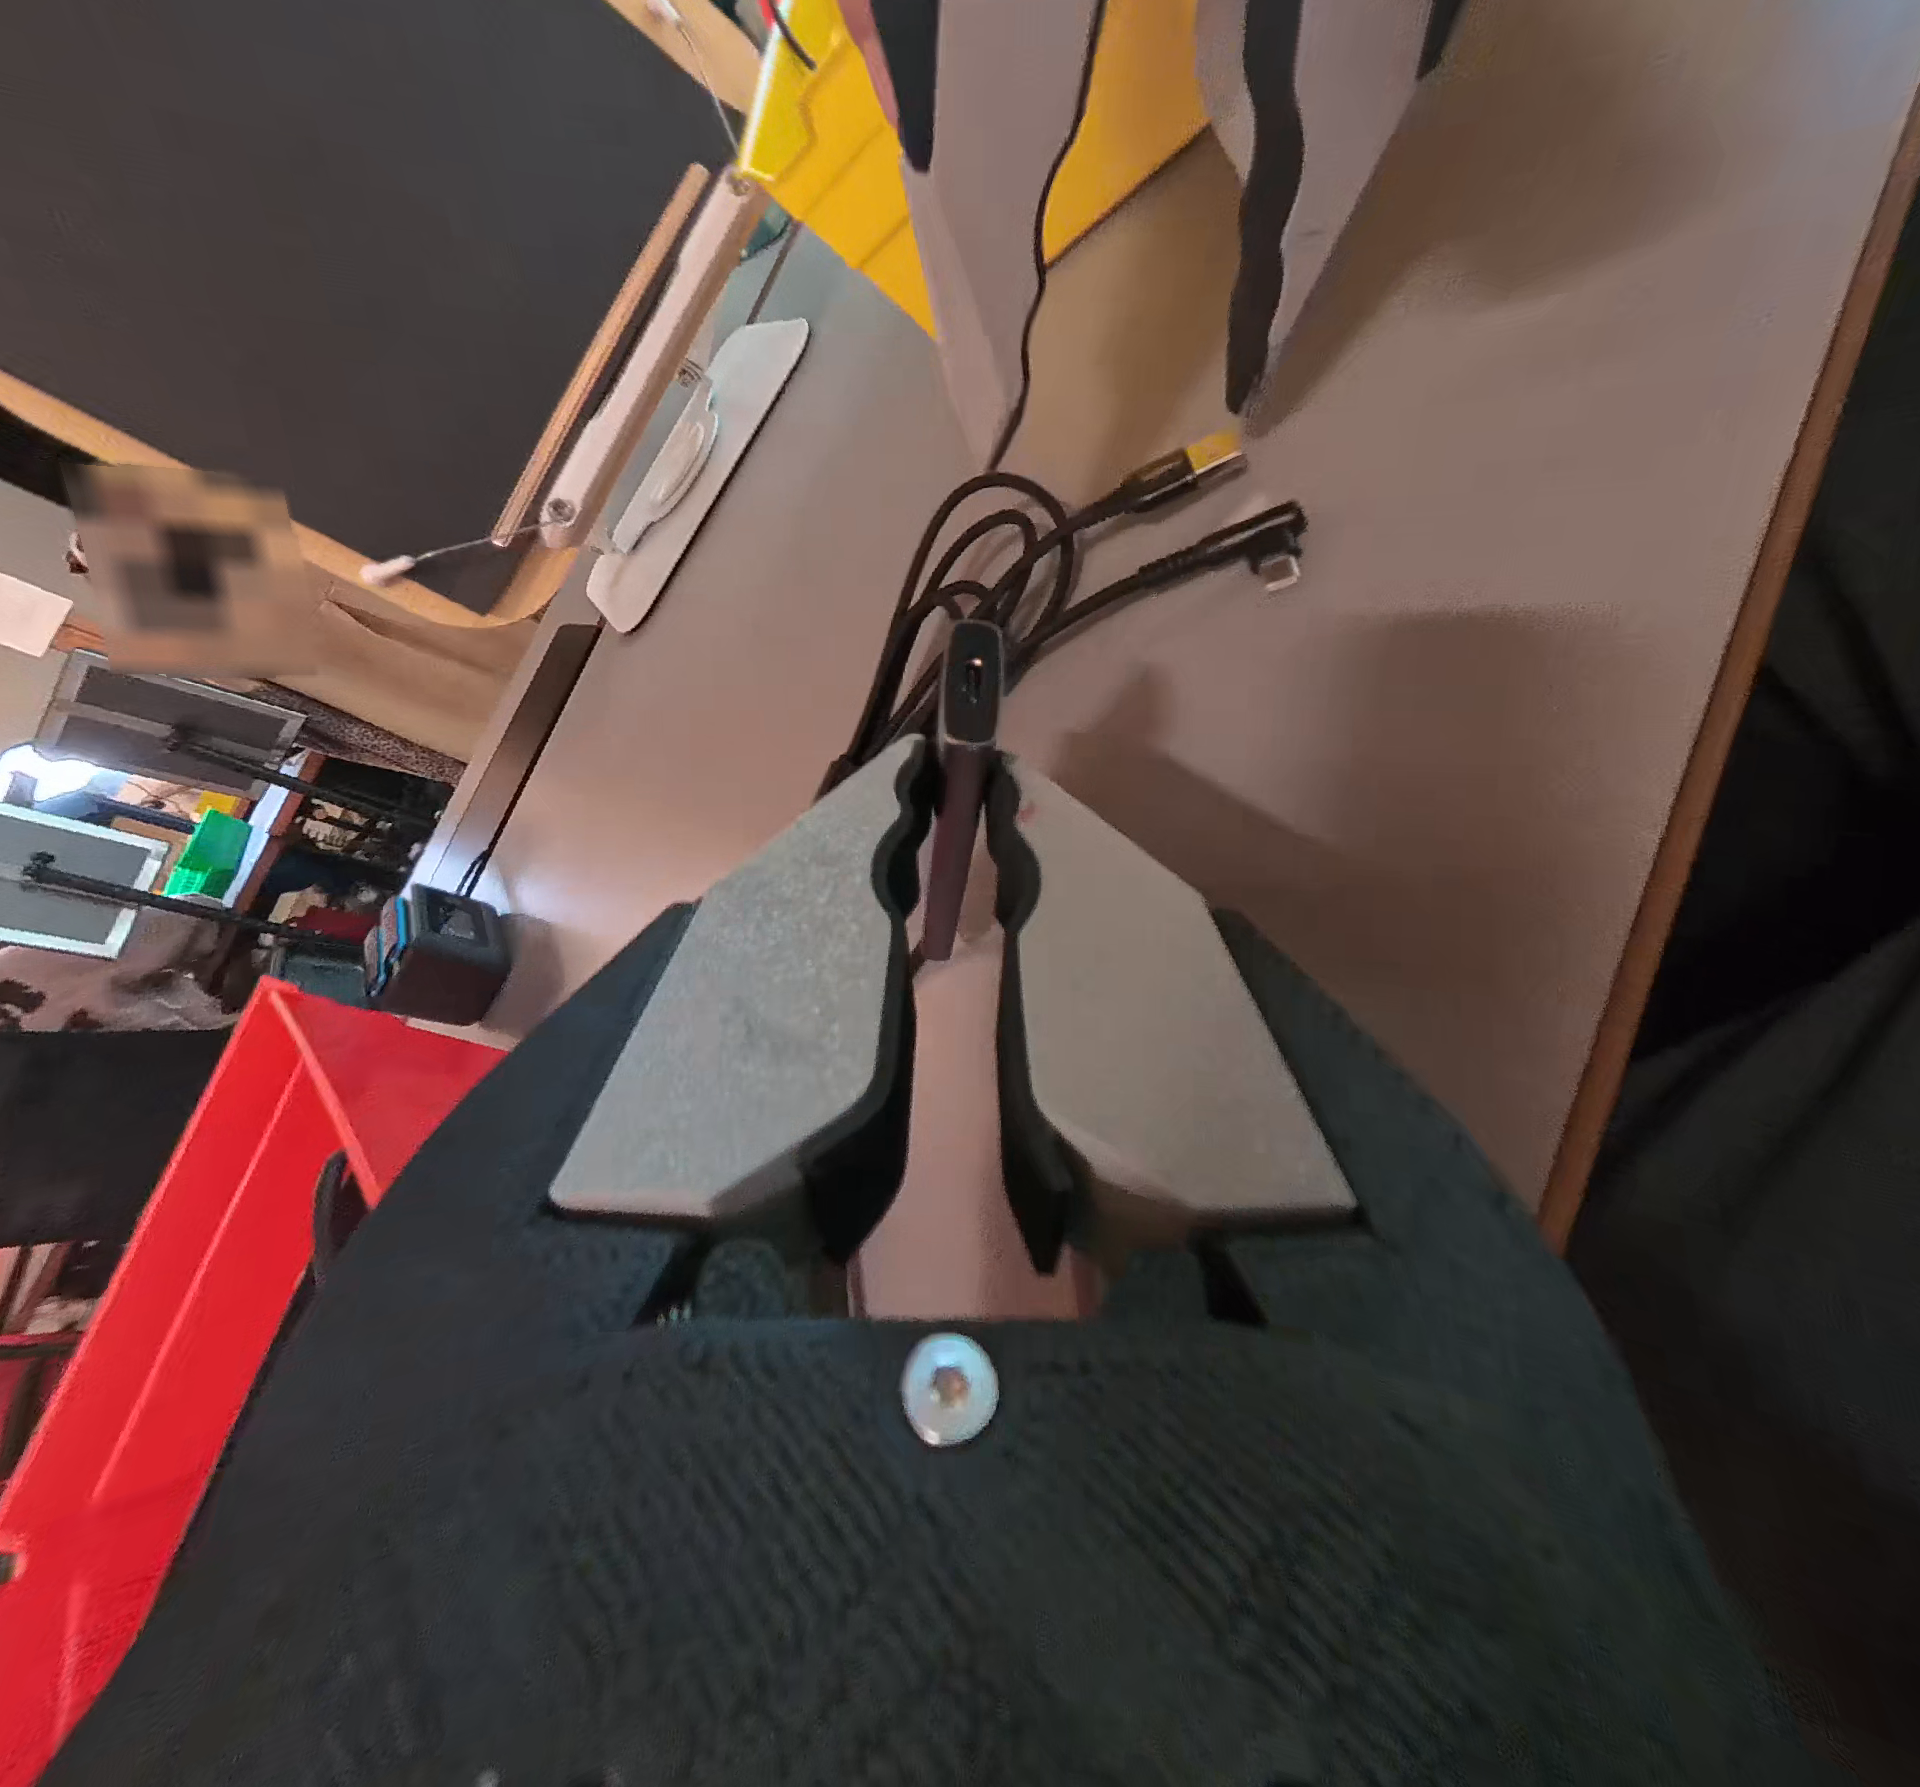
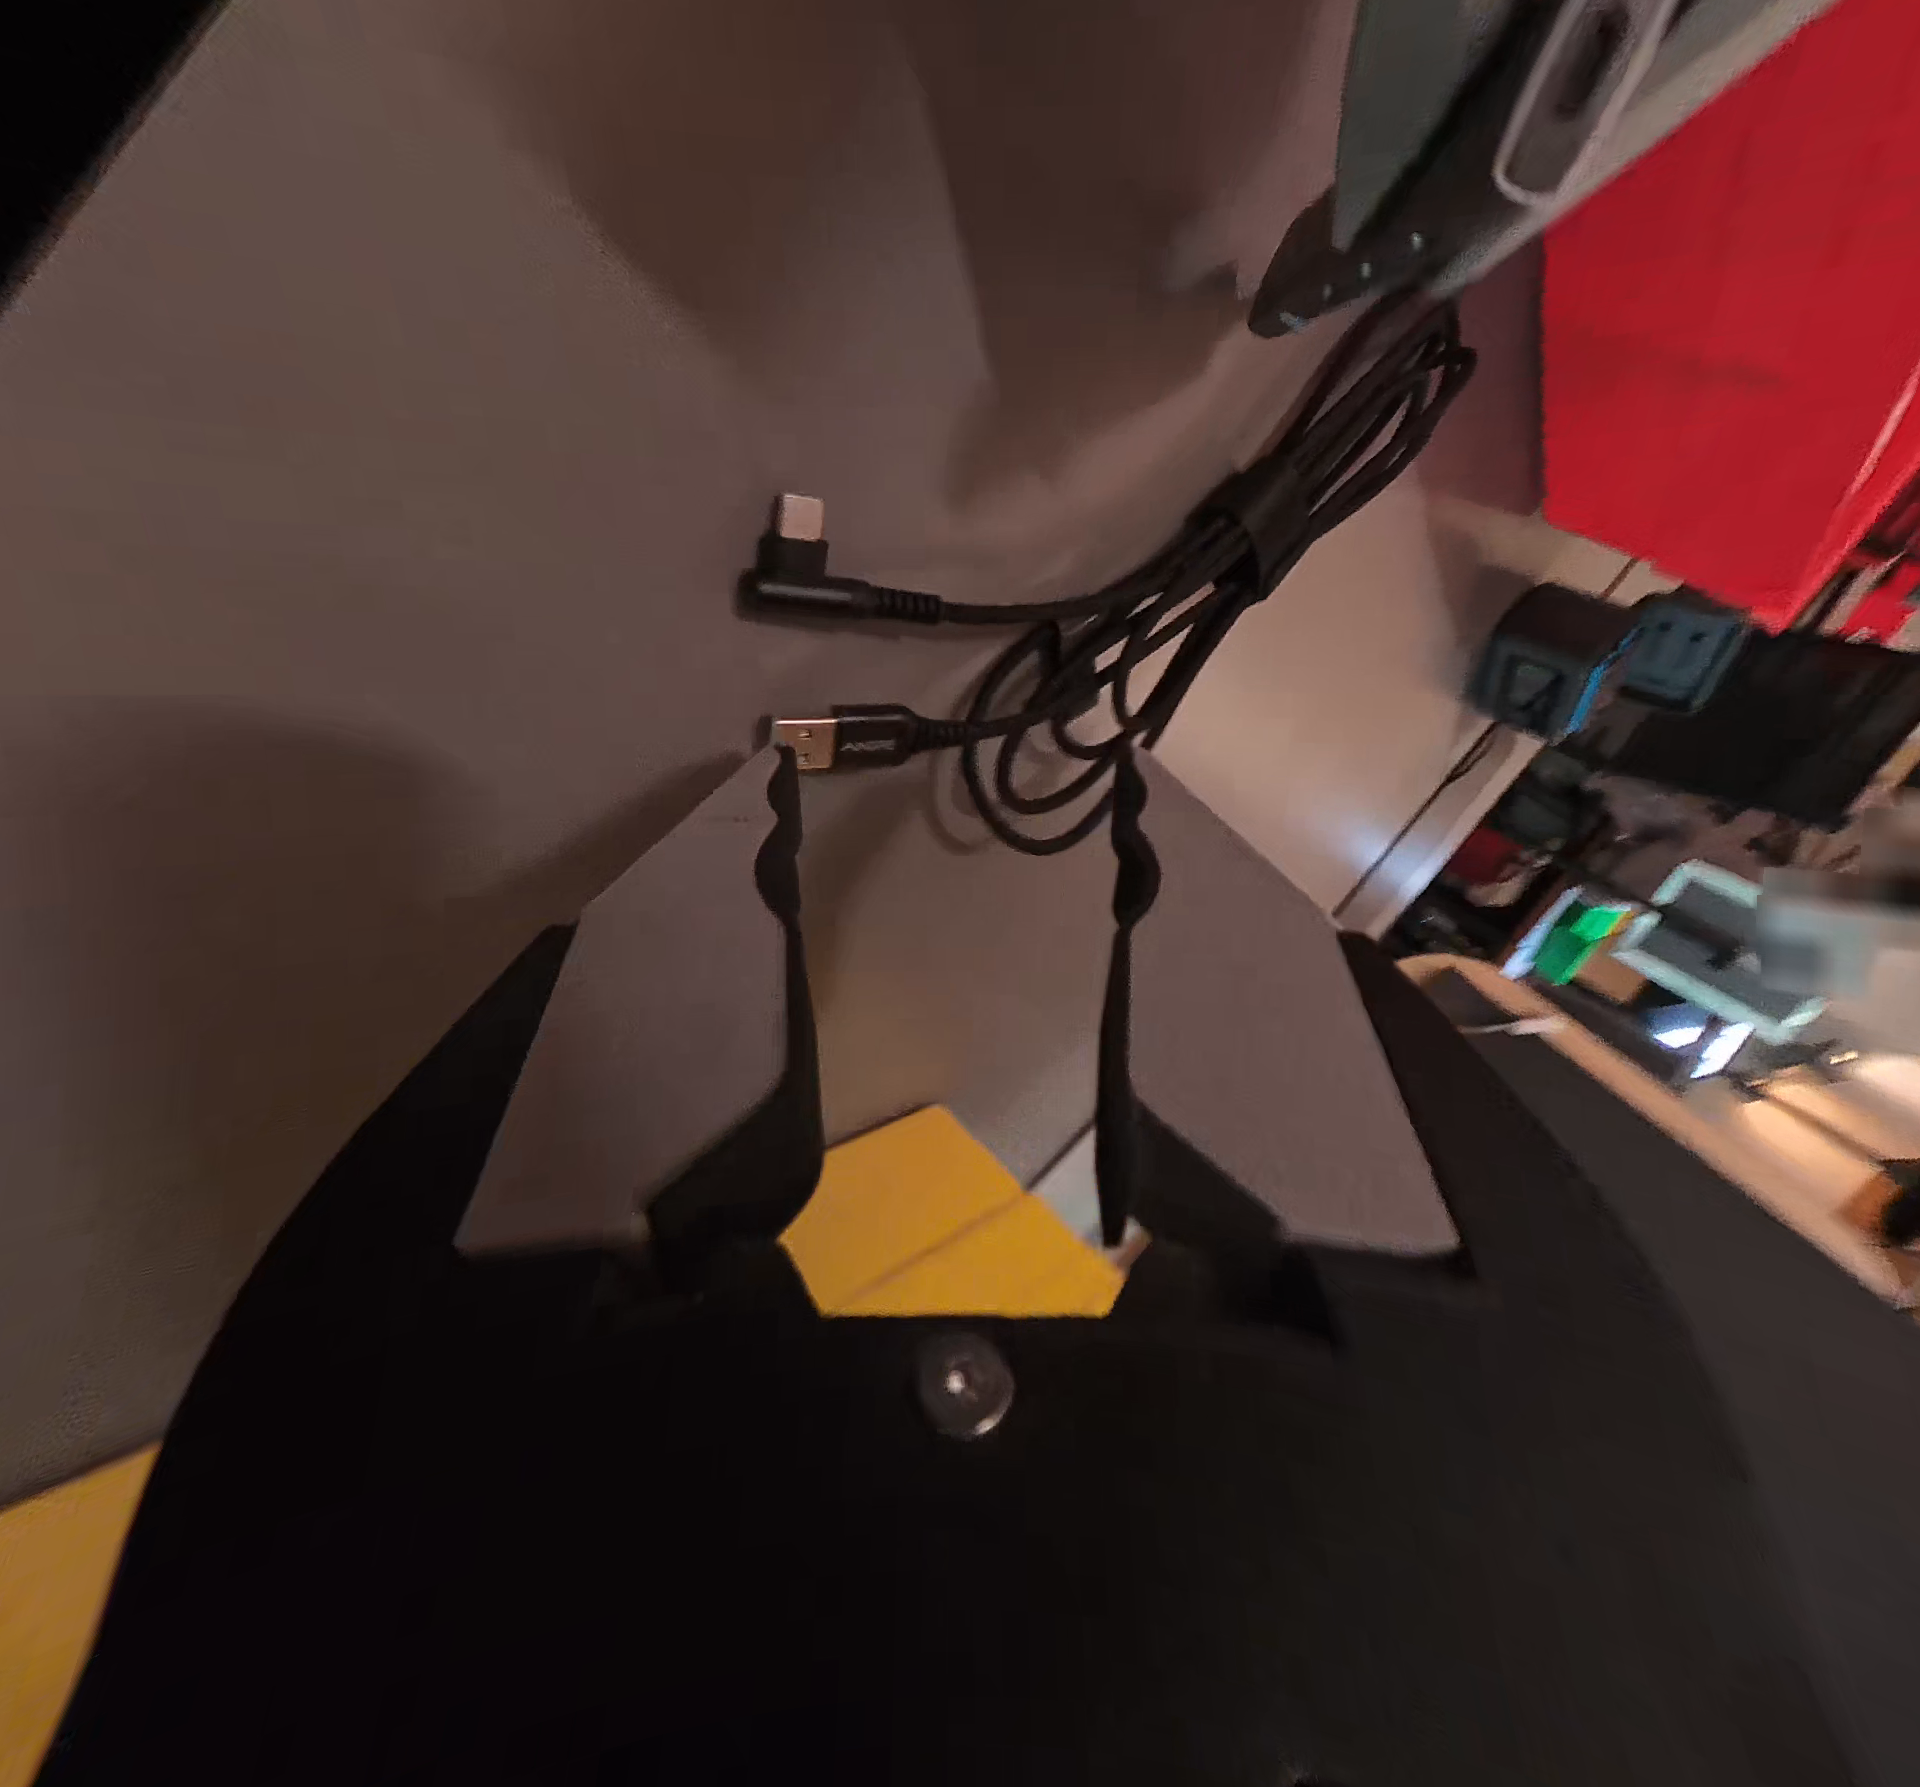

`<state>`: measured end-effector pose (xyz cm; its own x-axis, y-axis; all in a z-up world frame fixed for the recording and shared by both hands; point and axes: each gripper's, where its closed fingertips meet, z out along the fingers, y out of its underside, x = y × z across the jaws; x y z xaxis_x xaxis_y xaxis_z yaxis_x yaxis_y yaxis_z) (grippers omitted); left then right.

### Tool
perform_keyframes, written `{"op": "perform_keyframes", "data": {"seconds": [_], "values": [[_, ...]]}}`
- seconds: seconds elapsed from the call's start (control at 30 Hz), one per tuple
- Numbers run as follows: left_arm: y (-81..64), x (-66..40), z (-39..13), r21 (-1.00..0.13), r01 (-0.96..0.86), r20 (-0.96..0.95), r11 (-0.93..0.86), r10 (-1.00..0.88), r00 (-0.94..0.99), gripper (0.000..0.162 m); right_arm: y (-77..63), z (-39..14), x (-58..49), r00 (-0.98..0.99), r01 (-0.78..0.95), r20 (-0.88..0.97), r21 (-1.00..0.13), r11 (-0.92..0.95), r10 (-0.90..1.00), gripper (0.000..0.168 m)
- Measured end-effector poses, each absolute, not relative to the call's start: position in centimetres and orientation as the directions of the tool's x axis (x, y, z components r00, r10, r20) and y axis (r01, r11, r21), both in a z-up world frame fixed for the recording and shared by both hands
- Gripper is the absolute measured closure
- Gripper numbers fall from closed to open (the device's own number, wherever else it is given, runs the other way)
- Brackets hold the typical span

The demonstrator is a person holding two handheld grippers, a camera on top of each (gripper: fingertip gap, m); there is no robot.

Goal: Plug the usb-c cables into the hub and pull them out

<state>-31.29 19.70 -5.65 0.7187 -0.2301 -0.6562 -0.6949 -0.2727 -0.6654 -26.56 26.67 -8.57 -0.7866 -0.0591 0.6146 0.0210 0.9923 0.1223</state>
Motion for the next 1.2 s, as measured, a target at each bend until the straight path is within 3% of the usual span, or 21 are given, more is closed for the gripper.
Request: {"op": "perform_keyframes", "data": {"seconds": [0.17,0.5,0.77,0.9,1.2], "values": [[19.6,-31.4,-5.6,-0.731,-0.648,-0.618,-0.214,-0.194,0.762,0.154,25.7,-9.5,-27.0,-0.761,-0.194,0.573,0.247,0.949,-0.305,0.110],[19.1,-31.6,-5.3,-0.751,-0.632,-0.589,-0.188,-0.239,0.772,0.154,24.2,-11.8,-26.1,-0.784,-0.513,0.254,0.250,0.821,-0.567,0.119],[18.5,-31.6,-5.6,-0.734,-0.641,-0.599,-0.224,-0.229,0.767,0.154,25.5,-12.4,-26.3,-0.752,-0.612,0.137,0.215,0.761,-0.644,0.137],[18.7,-31.3,-5.8,-0.711,-0.657,-0.615,-0.251,-0.233,0.754,0.154,25.5,-12.4,-26.6,-0.717,-0.649,0.143,0.220,0.728,-0.682,0.134],[19.1,-30.7,-6.5,-0.696,-0.664,-0.619,-0.271,-0.241,0.747,0.153,25.8,-12.5,-26.3,-0.601,-0.768,0.095,0.208,0.606,-0.794,0.145]]}}
